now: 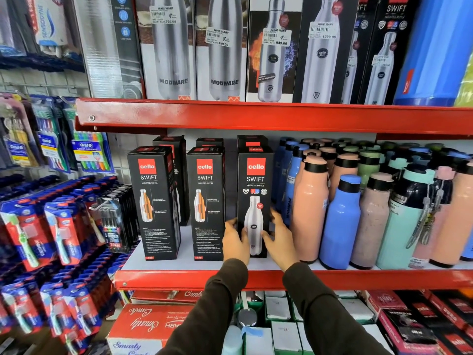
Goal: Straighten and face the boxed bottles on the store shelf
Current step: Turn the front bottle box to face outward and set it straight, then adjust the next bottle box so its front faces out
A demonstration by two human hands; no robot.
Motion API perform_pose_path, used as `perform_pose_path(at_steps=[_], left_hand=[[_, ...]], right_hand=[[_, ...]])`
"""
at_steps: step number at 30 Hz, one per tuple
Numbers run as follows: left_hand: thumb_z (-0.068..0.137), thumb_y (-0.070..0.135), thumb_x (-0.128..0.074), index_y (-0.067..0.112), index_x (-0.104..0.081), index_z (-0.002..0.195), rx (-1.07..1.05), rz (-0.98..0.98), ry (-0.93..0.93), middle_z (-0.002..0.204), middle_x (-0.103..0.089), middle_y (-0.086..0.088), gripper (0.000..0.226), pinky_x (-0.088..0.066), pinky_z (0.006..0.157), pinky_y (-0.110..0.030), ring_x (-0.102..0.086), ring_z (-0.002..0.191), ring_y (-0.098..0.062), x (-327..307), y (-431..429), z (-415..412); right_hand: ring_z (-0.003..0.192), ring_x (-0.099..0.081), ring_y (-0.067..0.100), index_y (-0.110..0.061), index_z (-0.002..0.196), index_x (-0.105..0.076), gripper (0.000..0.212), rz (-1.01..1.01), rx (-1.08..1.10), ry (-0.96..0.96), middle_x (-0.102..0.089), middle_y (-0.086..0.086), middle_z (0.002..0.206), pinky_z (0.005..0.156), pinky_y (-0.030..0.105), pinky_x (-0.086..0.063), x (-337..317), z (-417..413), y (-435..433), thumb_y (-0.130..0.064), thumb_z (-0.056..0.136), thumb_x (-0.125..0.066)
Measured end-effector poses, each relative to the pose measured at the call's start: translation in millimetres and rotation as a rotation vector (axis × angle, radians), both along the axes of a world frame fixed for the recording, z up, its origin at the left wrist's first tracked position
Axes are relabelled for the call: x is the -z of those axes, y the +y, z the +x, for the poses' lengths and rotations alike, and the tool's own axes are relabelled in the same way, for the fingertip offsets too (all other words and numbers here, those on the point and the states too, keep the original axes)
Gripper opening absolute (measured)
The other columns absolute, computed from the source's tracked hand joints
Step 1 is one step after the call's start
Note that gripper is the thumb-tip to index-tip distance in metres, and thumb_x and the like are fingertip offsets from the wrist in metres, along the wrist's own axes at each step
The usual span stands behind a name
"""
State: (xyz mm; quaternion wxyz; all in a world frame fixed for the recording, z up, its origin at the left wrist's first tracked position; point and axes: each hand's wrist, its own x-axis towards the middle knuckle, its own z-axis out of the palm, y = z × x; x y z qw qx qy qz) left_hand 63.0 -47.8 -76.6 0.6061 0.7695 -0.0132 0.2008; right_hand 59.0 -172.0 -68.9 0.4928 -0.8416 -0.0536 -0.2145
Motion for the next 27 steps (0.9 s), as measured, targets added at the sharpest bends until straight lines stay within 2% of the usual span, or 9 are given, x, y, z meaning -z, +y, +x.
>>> perform_pose_path(at_steps=[2, 6, 9, 13, 15, 18, 21, 24, 27], left_hand=[[0.096, 0.018, -0.051, 0.008, -0.042, 0.134, 0.01, 0.002, 0.0, 0.136, -0.056, -0.014, 0.04, -0.041, 0.104, -0.035, -0.053, 0.126, -0.03, 0, 1, -3], [0.097, 0.017, -0.049, 0.012, -0.034, 0.143, 0.056, -0.012, -0.035, 0.145, -0.049, -0.01, 0.049, -0.038, 0.112, -0.035, -0.047, 0.134, -0.024, 1, 6, -11], [0.096, 0.016, -0.051, 0.019, -0.037, 0.141, 0.079, -0.049, -0.105, 0.142, -0.051, -0.005, 0.047, -0.038, 0.113, -0.036, -0.048, 0.133, -0.016, 0, 14, -22], [0.096, 0.015, -0.051, 0.026, -0.047, 0.13, 0.066, -0.106, -0.221, 0.121, -0.06, 0.005, 0.036, -0.05, 0.096, -0.028, -0.058, 0.112, -0.004, -6, 31, -39], [0.097, 0.016, -0.05, 0.028, -0.05, 0.126, 0.015, -0.07, -0.323, 0.116, -0.06, 0.007, 0.032, -0.05, 0.088, -0.025, -0.058, 0.105, -0.005, -12, 42, -44], [0.096, 0.013, -0.049, 0.024, -0.05, 0.127, -0.124, -0.01, -0.434, 0.119, -0.053, 0.006, 0.032, -0.044, 0.096, -0.027, -0.053, 0.111, -0.009, -19, 59, -40], [0.095, 0.009, -0.05, 0.017, -0.045, 0.133, -0.234, 0.024, -0.438, 0.13, -0.045, 0.0, 0.04, -0.031, 0.105, -0.022, -0.04, 0.119, 0.003, -25, 78, -34], [0.096, 0.01, -0.047, 0.014, -0.033, 0.145, -0.169, 0.019, -0.317, 0.146, -0.035, -0.007, 0.051, -0.027, 0.112, -0.027, -0.035, 0.132, -0.007, -26, 94, -27], [0.099, 0.017, -0.045, 0.015, -0.022, 0.151, -0.114, -0.012, -0.184, 0.157, -0.024, -0.006, 0.057, -0.026, 0.12, -0.038, -0.029, 0.145, -0.019, -25, 105, -21]], right_hand=[[0.134, -0.048, 0.02, -0.02, 0.146, -0.038, 0.066, 0.012, 0.053, -0.021, -0.053, 0.005, 0.143, 0.11, 0.028, -0.036, 0, -1, 1, 0.0, 0.088, -0.063], [0.116, -0.056, 0.023, -0.02, 0.13, -0.05, 0.055, 0.042, 0.166, -0.096, -0.057, 0.005, 0.125, 0.102, 0.041, -0.048, 3, -5, 4, -0.007, 0.082, -0.072], [0.108, -0.048, 0.02, -0.018, 0.12, -0.052, 0.041, 0.061, 0.253, -0.207, -0.048, 0.005, 0.116, 0.094, 0.031, -0.044, 0, -13, 12, -0.01, 0.083, -0.069], [0.093, -0.05, 0.011, -0.021, 0.111, -0.054, 0.026, 0.105, 0.238, -0.397, -0.047, -0.002, 0.104, 0.084, 0.022, -0.044, -8, -28, 35, -0.009, 0.089, -0.062], [0.089, -0.054, 0.011, -0.023, 0.108, -0.056, 0.022, 0.115, 0.187, -0.438, -0.049, -0.006, 0.101, 0.078, 0.018, -0.044, -14, -32, 51, -0.009, 0.091, -0.059], [0.093, -0.059, 0.009, -0.024, 0.115, -0.06, 0.026, 0.12, 0.083, -0.441, -0.054, -0.008, 0.106, 0.079, 0.013, -0.046, -19, -34, 75, -0.01, 0.093, -0.056], [0.113, -0.056, 0.003, -0.026, 0.134, -0.051, 0.039, 0.111, -0.047, -0.311, -0.05, -0.018, 0.122, 0.093, 0.014, -0.046, -19, -30, 98, -0.014, 0.096, -0.055], [0.139, -0.039, 0.012, -0.024, 0.149, -0.033, 0.053, 0.092, -0.097, -0.141, -0.04, -0.006, 0.149, 0.114, 0.033, -0.037, -16, -22, 114, -0.02, 0.099, -0.051], [0.147, -0.028, 0.017, -0.019, 0.155, -0.02, 0.06, 0.056, -0.085, 0.001, -0.029, 0.002, 0.159, 0.118, 0.028, -0.022, -16, -18, 121, -0.022, 0.101, -0.047]])
